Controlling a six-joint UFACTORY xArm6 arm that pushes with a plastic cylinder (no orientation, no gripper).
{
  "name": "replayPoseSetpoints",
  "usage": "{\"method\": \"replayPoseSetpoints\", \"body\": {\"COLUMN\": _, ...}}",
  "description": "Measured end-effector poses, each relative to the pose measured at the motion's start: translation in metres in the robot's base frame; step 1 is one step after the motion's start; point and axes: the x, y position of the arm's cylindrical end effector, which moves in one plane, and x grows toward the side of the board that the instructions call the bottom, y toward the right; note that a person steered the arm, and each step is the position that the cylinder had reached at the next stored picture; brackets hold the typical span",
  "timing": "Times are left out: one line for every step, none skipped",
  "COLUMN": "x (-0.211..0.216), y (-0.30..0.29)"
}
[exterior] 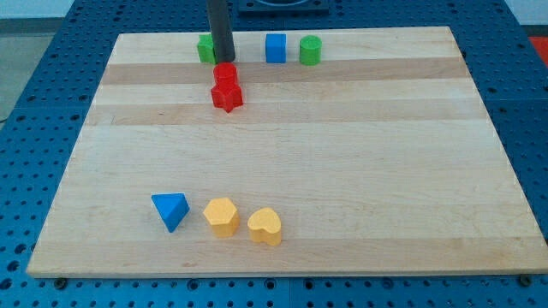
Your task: Point your arm to the green circle
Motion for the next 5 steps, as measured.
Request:
{"method": "replayPoseSetpoints", "body": {"x": 0.0, "y": -0.007}}
{"method": "replayPoseSetpoints", "body": {"x": 0.013, "y": -0.008}}
{"method": "replayPoseSetpoints", "body": {"x": 0.015, "y": -0.05}}
{"method": "replayPoseSetpoints", "body": {"x": 0.046, "y": -0.054}}
{"method": "replayPoseSetpoints", "body": {"x": 0.077, "y": -0.012}}
